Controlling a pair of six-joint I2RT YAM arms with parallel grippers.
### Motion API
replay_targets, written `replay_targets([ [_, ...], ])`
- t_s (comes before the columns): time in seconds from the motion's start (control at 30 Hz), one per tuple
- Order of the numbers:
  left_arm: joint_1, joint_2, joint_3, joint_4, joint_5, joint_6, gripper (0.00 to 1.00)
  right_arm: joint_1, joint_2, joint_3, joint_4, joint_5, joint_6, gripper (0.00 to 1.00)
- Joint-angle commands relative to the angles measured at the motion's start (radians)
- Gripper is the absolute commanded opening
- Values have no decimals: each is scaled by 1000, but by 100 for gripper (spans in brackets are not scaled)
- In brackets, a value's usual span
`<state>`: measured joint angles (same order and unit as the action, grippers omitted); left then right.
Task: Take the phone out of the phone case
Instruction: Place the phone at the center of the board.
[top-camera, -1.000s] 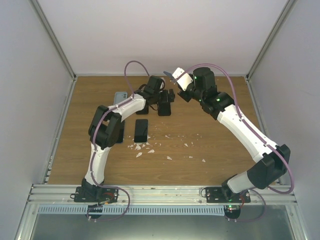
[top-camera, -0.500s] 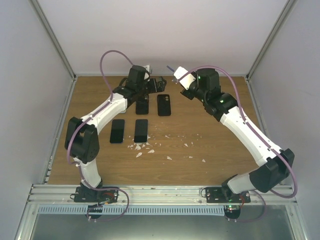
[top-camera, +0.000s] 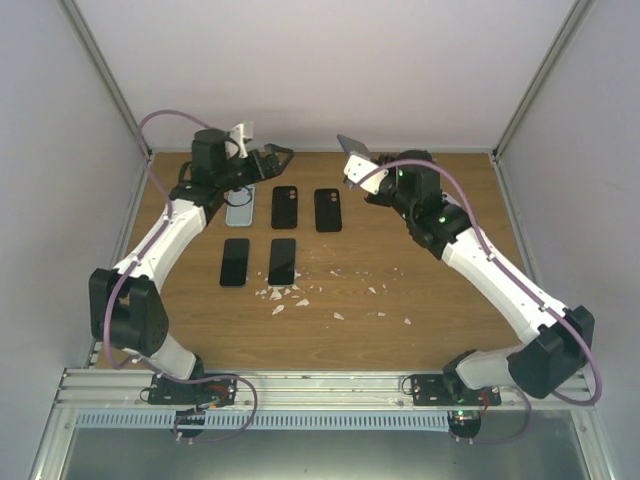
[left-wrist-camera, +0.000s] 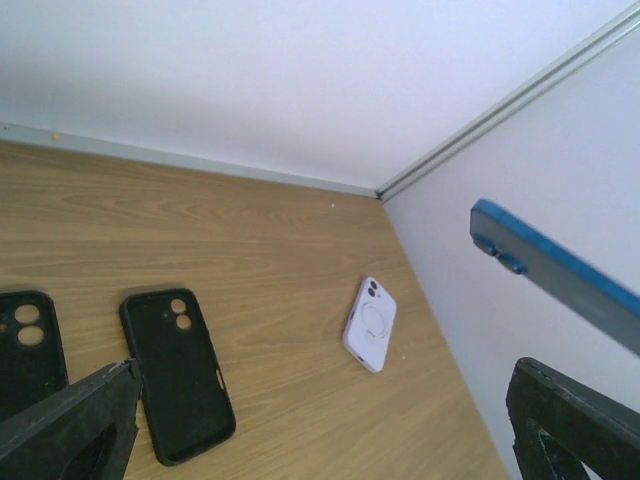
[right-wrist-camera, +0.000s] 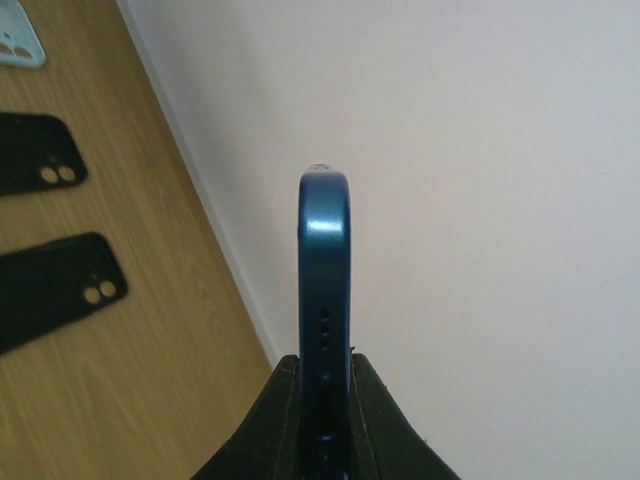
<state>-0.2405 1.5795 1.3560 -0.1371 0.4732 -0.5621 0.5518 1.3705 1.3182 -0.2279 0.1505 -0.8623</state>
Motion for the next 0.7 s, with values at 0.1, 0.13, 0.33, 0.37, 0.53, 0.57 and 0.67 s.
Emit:
replay_targets([
  [0.1, 92, -76, -53, 194, 359, -99, 99, 58, -158, -227, 443, 87, -321, 0],
  [0.13, 92, -79, -50, 204, 388, -105, 99, 68, -172, -261, 497, 94, -361, 0],
  [0.33, 93, -91, -68, 306, 537, -177, 99, 138, -227, -423, 784, 113, -551, 0],
  [0.37, 93, -92, -71, 323, 553, -191, 99, 149, -234, -443, 828, 114, -574, 0],
  [0.53, 89, -88, -82, 368, 604, -270, 97, 183, -245, -535, 978, 110, -701, 1],
  [0.57, 89, -86, -90, 386, 617, -296, 95, 186, -243, -550, 1011, 108, -726, 0],
  [0.67, 81, -80, -108, 435, 634, -350, 92, 195, -235, -571, 1064, 103, -776, 0],
])
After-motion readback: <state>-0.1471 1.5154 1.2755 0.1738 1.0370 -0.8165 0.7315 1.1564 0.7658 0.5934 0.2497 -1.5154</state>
